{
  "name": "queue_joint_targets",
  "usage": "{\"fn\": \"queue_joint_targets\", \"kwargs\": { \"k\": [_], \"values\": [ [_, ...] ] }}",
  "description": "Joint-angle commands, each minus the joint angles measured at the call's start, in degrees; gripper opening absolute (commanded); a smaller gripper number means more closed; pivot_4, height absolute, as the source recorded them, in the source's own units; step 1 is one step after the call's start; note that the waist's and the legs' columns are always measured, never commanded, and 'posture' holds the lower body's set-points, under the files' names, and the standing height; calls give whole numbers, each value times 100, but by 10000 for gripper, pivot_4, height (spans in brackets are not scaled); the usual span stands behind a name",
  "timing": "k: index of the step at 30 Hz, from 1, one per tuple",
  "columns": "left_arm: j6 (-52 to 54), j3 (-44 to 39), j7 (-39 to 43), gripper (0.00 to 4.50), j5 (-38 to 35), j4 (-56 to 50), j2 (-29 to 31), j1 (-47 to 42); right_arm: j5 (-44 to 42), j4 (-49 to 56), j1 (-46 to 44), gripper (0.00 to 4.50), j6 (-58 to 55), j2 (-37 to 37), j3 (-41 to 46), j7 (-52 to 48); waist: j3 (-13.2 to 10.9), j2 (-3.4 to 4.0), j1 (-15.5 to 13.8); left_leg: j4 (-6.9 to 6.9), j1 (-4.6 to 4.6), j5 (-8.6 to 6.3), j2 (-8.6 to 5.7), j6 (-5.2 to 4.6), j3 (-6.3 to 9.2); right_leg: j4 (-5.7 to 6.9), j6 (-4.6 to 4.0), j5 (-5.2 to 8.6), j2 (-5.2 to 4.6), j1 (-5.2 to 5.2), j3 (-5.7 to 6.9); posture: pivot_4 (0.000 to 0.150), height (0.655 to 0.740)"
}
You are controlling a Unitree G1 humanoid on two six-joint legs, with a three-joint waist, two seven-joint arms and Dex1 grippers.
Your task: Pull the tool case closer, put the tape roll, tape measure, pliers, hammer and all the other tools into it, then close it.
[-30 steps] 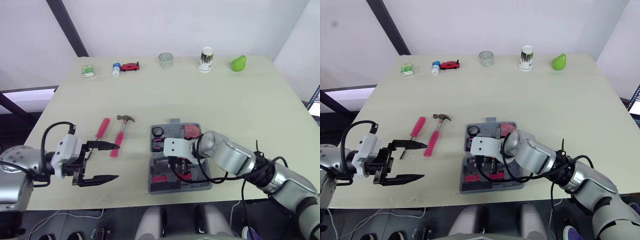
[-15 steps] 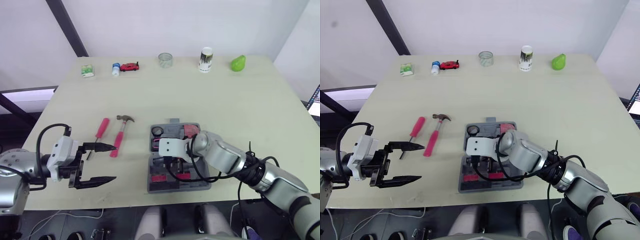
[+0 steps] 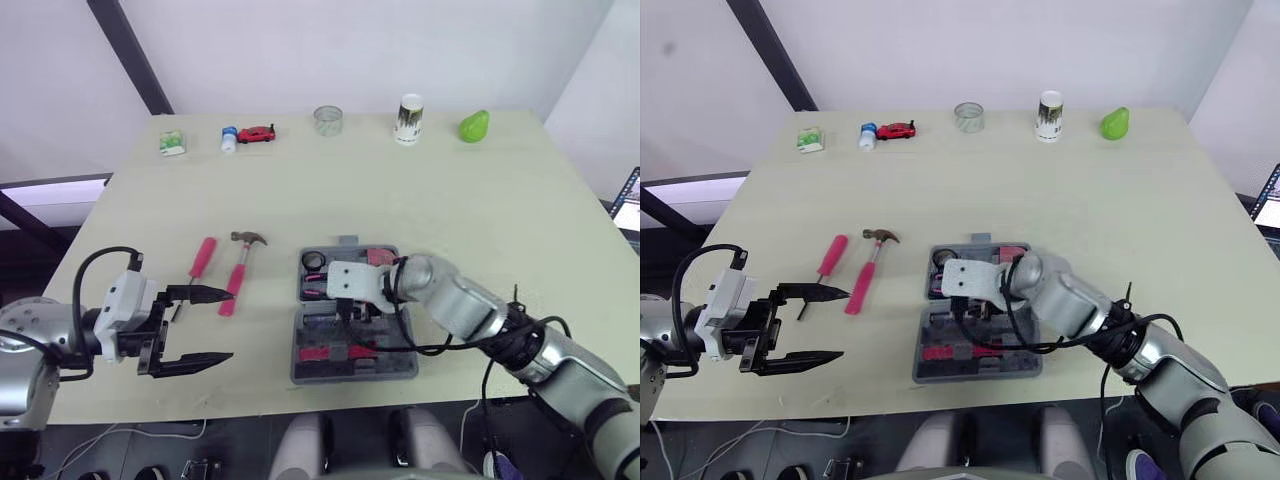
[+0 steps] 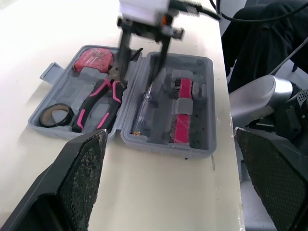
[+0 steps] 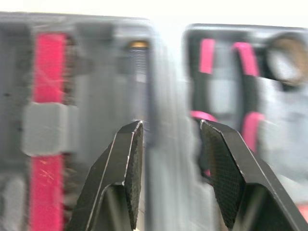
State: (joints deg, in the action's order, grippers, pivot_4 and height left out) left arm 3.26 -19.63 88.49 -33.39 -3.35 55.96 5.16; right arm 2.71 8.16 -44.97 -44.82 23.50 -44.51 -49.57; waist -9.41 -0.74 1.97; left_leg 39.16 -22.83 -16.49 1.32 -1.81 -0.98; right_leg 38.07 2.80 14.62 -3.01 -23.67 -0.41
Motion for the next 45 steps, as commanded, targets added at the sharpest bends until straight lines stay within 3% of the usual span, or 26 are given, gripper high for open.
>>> {"fn": "queue_joint_targets", "kwargs": {
  "k": [1,6,10,12,45],
  "values": [
    [4,-43,85,45000,-115,-132,-4,-46,-133,264,199,20233,472,66,276,-178,0,0,13,-2,0,0,0,0,0,0,0,0,0,-1,0,1500,7400],
    [20,15,90,45000,-106,-110,-19,-119,-358,284,661,20233,1164,93,536,-414,0,-1,19,-3,0,0,1,0,-1,-2,0,0,-1,0,0,1500,7400],
    [30,70,80,45000,-103,-99,-20,-192,-324,129,883,4178,1499,-2,583,-415,0,0,18,-3,0,0,1,0,0,-1,0,0,-1,0,0,1500,7400],
    [31,85,82,45000,-106,-96,-16,-207,-240,-23,954,470,1682,-58,582,-348,0,0,19,-3,0,0,1,0,0,0,0,0,0,0,0,1500,7400],
    [49,111,50,45000,-106,-109,-22,-235,481,-1120,1205,470,2452,-354,662,-218,0,-1,15,-3,1,0,0,0,-1,0,0,0,0,0,-1,1500,7400]
  ]
}}
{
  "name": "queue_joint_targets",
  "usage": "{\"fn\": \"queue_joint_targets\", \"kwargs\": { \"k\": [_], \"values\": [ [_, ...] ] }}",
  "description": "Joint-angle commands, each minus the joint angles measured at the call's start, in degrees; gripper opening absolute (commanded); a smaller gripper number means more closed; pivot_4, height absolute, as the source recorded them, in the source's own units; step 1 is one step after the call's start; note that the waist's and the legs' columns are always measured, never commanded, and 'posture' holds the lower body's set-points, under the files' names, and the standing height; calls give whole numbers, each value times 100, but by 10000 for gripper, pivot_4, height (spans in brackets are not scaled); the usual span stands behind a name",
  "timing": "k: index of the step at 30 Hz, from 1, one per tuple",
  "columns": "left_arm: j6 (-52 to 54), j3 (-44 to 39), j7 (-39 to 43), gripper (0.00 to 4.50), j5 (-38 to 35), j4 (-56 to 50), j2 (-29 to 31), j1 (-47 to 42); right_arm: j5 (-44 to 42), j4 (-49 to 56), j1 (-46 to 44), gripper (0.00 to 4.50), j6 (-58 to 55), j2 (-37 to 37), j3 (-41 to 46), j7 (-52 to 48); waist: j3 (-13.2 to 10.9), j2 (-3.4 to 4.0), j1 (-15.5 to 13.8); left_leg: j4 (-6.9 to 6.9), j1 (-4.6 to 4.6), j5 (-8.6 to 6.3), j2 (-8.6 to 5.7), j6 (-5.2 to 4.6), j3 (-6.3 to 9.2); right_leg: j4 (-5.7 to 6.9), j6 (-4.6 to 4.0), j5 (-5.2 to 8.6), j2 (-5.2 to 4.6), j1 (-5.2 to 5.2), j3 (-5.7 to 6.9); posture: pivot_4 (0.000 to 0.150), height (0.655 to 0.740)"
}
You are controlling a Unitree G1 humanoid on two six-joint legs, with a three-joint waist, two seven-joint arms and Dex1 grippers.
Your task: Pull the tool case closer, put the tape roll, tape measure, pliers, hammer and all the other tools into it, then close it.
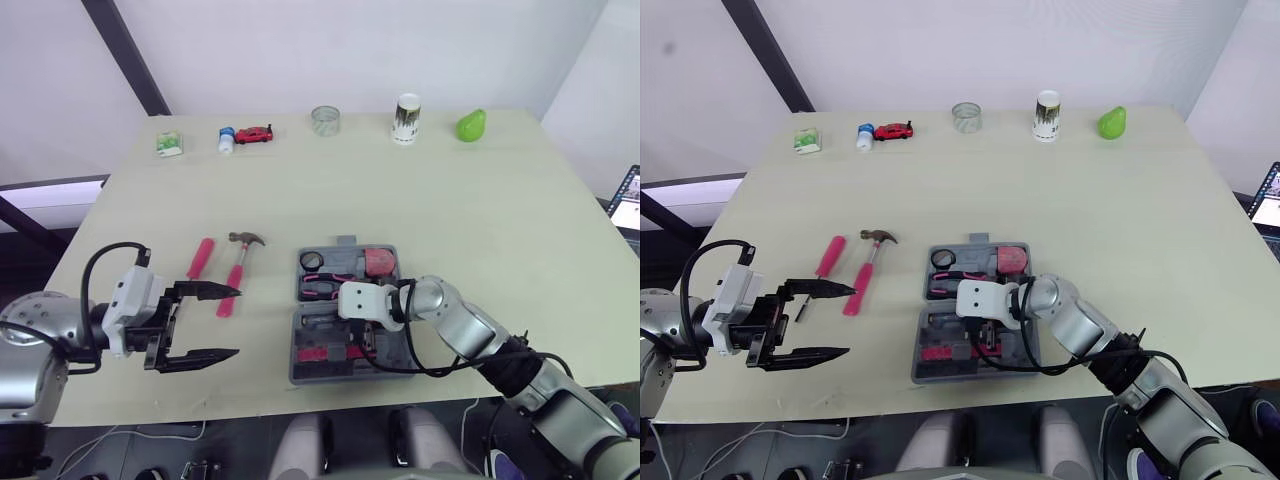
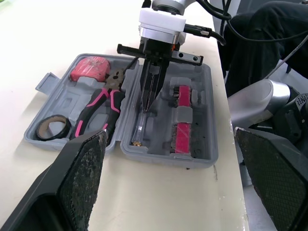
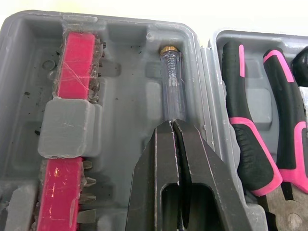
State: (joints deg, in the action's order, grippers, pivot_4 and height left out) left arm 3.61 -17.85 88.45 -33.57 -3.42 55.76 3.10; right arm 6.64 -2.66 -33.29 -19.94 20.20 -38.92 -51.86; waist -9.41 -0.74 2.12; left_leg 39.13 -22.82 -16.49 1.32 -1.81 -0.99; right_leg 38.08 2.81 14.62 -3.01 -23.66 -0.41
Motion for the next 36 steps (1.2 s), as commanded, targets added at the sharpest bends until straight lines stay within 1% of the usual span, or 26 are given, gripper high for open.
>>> {"fn": "queue_joint_targets", "kwargs": {
  "k": [1,5,11,14,17,22,26,28,30,32,36],
  "values": [
    [9,-64,51,45000,-84,-104,-5,-32,98,-62,36,470,-99,-46,101,13,0,0,0,0,0,0,0,0,0,0,0,0,0,0,0,1500,7400],
    [4,-35,12,45000,-69,-134,-36,-43,30,-125,69,470,-476,-174,173,-7,1,-1,4,0,2,0,0,0,0,2,0,0,1,0,0,1500,7400],
    [-22,-10,2,45000,-44,-154,-59,-16,149,-279,94,470,-841,-155,80,-86,2,-3,4,0,9,0,0,0,0,9,0,0,1,3,-1,1500,7400],
    [-20,-8,-18,45000,-41,-163,-75,-5,139,-271,121,470,-772,-166,85,-88,3,-3,3,1,11,0,0,0,0,11,0,0,1,3,-1,1500,7400],
    [18,-49,-125,45000,-60,-207,-136,43,0,-152,168,470,-366,-243,304,1,4,-4,3,1,12,0,0,0,0,12,0,0,1,4,-2,1500,7400],
    [226,-287,-789,45000,-51,-240,-376,153,-759,338,489,470,378,-510,1064,35,3,-4,3,1,8,0,1,0,-1,11,0,0,0,2,-4,1500,7400],
    [420,-395,-1191,45000,-44,-303,-507,327,-990,693,749,470,582,-361,1405,-13,3,-4,3,1,7,0,2,0,-1,11,0,0,-1,1,-6,1500,7400],
    [525,-476,-1367,45000,-129,-407,-607,424,-1061,931,947,470,666,-254,1684,137,3,-4,-10,1,7,0,2,0,0,10,0,0,-4,2,-5,1500,7400],
    [664,-638,-1566,45000,-263,-436,-773,596,-1490,1310,1327,470,434,-143,2237,239,3,-4,-47,1,6,0,1,0,0,8,1,0,-10,3,-3,1500,7400],
    [616,-813,-1741,45000,-215,-298,-943,778,-1937,1637,1876,470,623,-63,2891,334,3,-4,-68,1,5,0,1,0,-1,5,0,0,-12,4,-3,1500,7400],
    [566,-1131,-2026,45000,-120,2,-1190,1152,-2399,1964,2775,470,656,332,3763,331,3,-5,-133,0,6,-1,1,0,-1,1,0,0,-13,7,-3,1500,7400]
  ]
}}
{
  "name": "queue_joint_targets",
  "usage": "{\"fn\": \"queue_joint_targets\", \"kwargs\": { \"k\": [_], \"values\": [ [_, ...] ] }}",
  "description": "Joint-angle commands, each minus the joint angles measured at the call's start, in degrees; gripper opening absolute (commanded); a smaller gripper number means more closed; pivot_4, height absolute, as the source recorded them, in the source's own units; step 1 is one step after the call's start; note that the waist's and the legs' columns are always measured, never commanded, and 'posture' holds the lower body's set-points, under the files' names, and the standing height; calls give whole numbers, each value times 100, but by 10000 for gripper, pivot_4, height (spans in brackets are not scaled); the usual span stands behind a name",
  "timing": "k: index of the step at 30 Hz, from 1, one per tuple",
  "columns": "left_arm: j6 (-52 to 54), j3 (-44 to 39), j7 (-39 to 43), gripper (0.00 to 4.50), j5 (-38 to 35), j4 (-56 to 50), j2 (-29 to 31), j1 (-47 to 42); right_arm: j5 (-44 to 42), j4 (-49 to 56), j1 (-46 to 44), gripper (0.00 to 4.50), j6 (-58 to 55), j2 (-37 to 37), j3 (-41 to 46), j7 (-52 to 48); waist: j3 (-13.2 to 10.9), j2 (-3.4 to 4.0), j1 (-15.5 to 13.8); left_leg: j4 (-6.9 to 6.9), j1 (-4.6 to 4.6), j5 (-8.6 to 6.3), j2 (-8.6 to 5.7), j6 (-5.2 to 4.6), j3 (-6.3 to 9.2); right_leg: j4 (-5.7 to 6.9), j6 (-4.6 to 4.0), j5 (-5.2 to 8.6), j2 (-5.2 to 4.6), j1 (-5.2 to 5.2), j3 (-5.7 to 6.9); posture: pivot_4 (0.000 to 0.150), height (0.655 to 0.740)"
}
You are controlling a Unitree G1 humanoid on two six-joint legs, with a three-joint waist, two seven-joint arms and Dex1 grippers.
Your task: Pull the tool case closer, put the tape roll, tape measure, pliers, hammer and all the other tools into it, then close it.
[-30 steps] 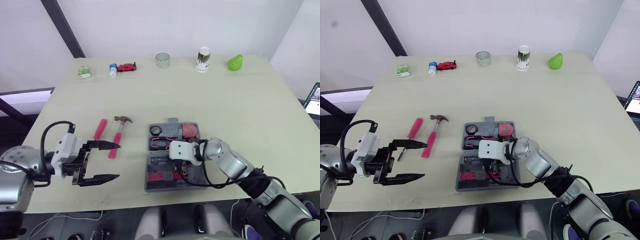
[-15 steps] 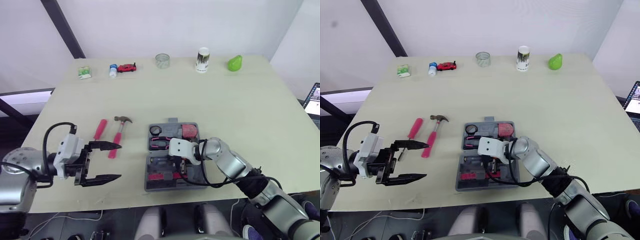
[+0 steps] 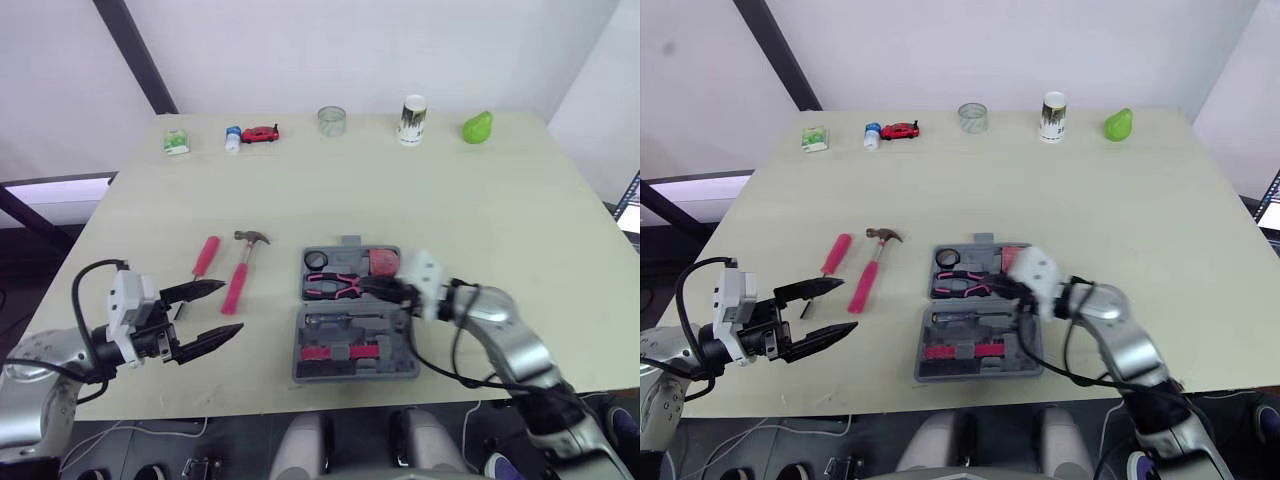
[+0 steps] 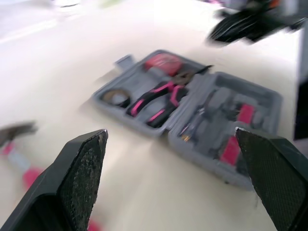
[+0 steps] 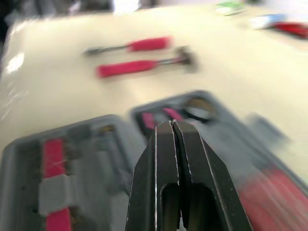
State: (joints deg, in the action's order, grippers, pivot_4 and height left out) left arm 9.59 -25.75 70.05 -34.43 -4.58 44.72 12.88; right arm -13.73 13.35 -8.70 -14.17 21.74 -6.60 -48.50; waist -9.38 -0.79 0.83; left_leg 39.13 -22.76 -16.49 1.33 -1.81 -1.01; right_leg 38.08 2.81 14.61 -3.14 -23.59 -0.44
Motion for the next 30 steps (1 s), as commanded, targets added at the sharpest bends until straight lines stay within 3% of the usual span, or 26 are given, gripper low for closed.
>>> {"fn": "queue_joint_targets", "kwargs": {
  "k": [1,6,7,9,16,24,30],
  "values": [
    [-65,-458,-330,45000,17,226,-179,313,-442,386,589,470,101,294,801,32,0,0,-4,0,1,0,0,0,0,0,0,0,0,1,0,1500,7400],
    [-218,-900,-654,45000,40,353,-583,982,-680,163,1728,470,498,798,2072,68,2,-4,-9,-1,5,-1,0,-1,-5,-3,0,1,0,6,-2,1500,7400],
    [-283,-962,-705,45000,70,424,-658,1102,-799,74,1956,5427,589,818,2403,77,3,-4,-12,-1,6,-1,1,-1,-7,-4,0,1,0,7,-4,1500,7400],
    [-333,-1093,-891,45000,103,593,-807,1244,-945,-125,2372,9518,807,861,2959,37,6,-9,-22,-1,11,-1,2,-2,-7,-4,-1,2,3,11,-4,1500,7400],
    [-722,-1087,-945,45000,347,1089,-999,1546,-1173,-879,3149,43509,1459,776,3912,4,38,-38,-20,-1,17,-1,4,-2,-15,-6,-10,8,8,13,-11,1500,7400],
    [-797,-1260,-1111,45000,268,1085,-1099,1718,-1200,-1600,3561,44418,1882,689,4146,-36,70,-45,-20,-1,24,-2,8,-3,-26,-5,-20,14,6,14,-24,1500,7400],
    [-763,-1104,-1244,45000,298,820,-1128,1614,-1362,-1452,3266,44418,1736,817,3893,-133,80,-32,-20,-2,30,-3,10,-5,-32,-6,-22,15,1,15,-33,1500,7400]
  ]
}}
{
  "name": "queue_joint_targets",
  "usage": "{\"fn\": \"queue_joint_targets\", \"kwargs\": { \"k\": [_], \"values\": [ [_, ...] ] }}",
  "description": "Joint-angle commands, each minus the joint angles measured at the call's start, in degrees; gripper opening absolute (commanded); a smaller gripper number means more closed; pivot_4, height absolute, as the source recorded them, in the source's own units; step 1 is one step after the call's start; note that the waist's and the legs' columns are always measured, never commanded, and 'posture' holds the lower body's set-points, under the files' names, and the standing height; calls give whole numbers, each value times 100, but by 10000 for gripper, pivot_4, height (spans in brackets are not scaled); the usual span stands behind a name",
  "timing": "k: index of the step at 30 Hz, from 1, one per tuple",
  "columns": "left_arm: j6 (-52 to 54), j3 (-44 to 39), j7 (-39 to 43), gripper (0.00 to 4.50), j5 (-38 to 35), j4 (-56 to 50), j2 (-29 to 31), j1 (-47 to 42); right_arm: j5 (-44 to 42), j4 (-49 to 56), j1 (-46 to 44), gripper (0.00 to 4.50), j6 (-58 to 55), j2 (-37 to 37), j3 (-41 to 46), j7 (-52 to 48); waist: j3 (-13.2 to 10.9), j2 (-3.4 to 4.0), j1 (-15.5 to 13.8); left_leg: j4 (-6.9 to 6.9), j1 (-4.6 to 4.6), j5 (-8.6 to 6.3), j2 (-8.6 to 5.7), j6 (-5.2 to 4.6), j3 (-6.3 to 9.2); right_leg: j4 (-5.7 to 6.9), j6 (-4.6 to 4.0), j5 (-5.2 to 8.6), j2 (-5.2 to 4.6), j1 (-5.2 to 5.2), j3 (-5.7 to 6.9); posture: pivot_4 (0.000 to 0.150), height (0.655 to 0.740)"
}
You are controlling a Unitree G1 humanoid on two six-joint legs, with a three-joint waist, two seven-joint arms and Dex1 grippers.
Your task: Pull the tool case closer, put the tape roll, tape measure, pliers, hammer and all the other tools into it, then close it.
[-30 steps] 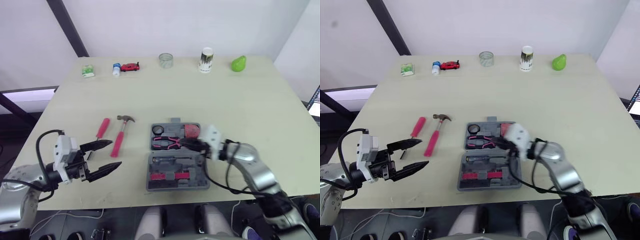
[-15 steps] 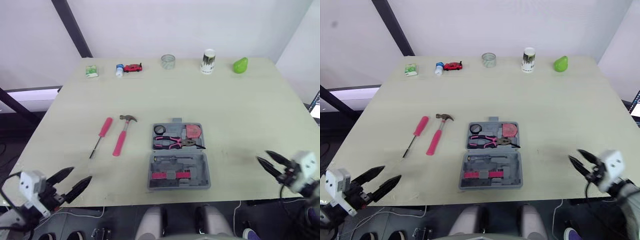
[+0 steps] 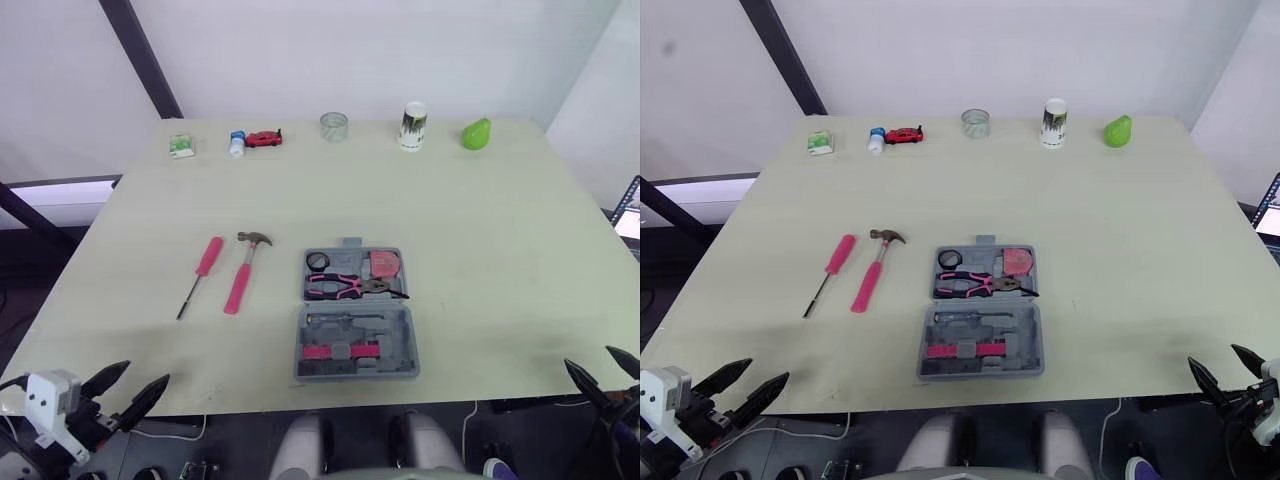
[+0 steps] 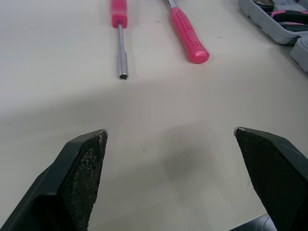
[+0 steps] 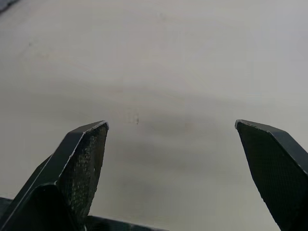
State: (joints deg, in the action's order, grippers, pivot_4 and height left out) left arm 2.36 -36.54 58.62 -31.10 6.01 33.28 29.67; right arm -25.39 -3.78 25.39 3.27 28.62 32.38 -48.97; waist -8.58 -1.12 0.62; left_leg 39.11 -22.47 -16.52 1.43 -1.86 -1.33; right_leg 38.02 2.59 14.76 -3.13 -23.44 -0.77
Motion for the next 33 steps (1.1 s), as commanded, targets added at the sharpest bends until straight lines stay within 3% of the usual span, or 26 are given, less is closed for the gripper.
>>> {"fn": "queue_joint_targets", "kwargs": {
  "k": [1,7,15,21,24,33],
  "values": [
    [-9,25,-165,45000,-8,-315,19,-122,-241,364,-197,44418,-82,165,-65,-138,1,2,0,0,1,0,0,0,0,0,0,0,0,0,0,1500,7400],
    [789,588,-1036,45000,-16,-1473,-111,-520,-468,1259,-474,44418,-496,427,-593,-472,10,16,-13,0,3,0,-1,0,3,1,11,-8,0,6,-3,1500,7400],
    [1938,1440,-3018,45000,371,-2212,-549,-2162,-663,2586,-1066,44418,-1317,830,-1499,-512,13,14,-63,7,10,1,-6,0,23,2,21,-16,5,24,2,1500,7400],
    [2121,1977,-3645,45000,860,-1559,-814,-3160,-906,3096,-1807,44418,-1871,926,-1904,-366,12,12,-52,7,15,1,-12,0,22,2,30,-21,10,28,12,1500,7400],
    [1973,2253,-3949,45000,1308,-596,-872,-3938,-1059,3343,-2424,44418,-2169,953,-2184,-299,9,13,-58,7,18,1,-16,0,21,1,30,-21,11,30,11,1500,7400],
    [1715,2442,-3988,45000,1736,1319,-917,-5175,-1085,3307,-3101,44418,-2536,991,-2378,-205,8,3,-117,10,7,1,-21,-1,27,-8,33,-23,10,28,21,1500,7400]
  ]
}}
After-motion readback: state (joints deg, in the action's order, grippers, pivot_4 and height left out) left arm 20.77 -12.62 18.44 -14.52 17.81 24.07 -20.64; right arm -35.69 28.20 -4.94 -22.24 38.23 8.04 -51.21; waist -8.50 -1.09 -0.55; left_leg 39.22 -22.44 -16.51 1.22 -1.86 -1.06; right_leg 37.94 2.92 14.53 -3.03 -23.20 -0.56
